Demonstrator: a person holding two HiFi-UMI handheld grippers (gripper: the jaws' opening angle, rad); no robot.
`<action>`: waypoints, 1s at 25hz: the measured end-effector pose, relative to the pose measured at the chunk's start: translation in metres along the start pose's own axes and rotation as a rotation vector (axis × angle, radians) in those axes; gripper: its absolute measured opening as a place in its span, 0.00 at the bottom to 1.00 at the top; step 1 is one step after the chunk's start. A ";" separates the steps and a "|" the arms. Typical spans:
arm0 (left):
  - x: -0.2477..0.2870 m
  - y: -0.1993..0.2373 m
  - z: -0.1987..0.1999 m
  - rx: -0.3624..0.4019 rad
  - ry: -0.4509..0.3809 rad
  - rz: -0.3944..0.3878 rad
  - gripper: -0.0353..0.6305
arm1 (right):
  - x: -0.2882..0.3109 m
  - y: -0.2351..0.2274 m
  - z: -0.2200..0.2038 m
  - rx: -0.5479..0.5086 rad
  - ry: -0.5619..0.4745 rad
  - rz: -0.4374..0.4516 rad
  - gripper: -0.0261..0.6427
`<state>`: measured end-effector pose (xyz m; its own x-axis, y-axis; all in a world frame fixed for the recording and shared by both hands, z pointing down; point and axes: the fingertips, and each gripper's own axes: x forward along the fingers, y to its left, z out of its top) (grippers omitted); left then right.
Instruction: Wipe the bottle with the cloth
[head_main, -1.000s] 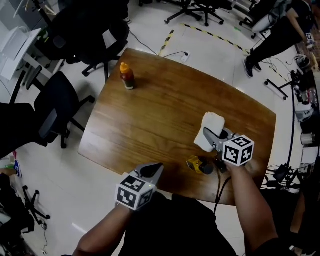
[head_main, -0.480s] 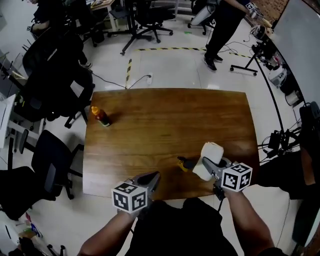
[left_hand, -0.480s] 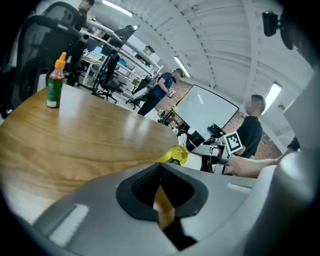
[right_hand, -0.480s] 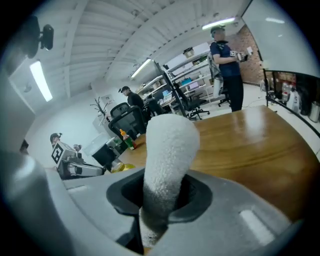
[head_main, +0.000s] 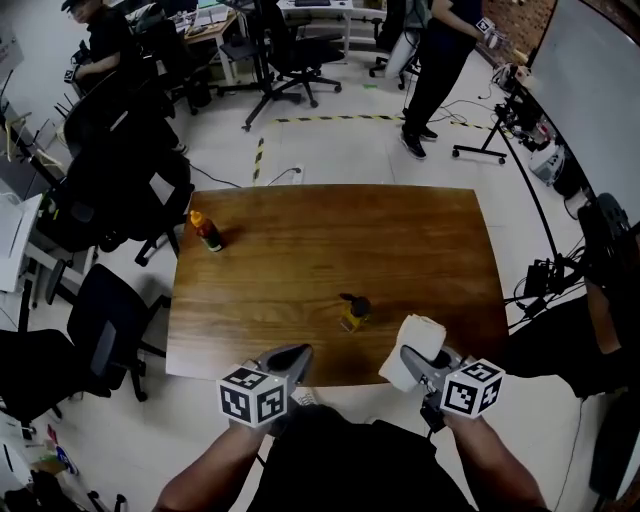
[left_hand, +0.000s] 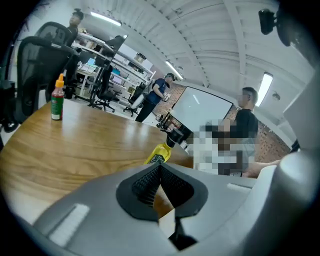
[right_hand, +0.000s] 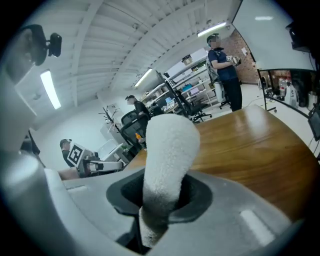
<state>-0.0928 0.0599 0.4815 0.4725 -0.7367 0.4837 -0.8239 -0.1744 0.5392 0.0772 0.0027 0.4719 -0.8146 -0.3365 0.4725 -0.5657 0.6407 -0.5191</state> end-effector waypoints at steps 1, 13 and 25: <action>-0.005 -0.006 -0.003 -0.005 -0.015 0.016 0.08 | -0.010 0.004 -0.001 -0.009 0.001 0.013 0.16; -0.042 -0.085 -0.065 0.072 -0.101 0.187 0.08 | -0.100 -0.001 -0.056 -0.036 0.012 0.098 0.16; -0.063 -0.100 -0.065 0.162 -0.062 0.068 0.08 | -0.108 0.042 -0.073 -0.050 -0.041 0.023 0.16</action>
<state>-0.0198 0.1663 0.4423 0.3980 -0.7884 0.4691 -0.8953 -0.2222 0.3862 0.1505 0.1166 0.4513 -0.8324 -0.3489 0.4306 -0.5406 0.6820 -0.4925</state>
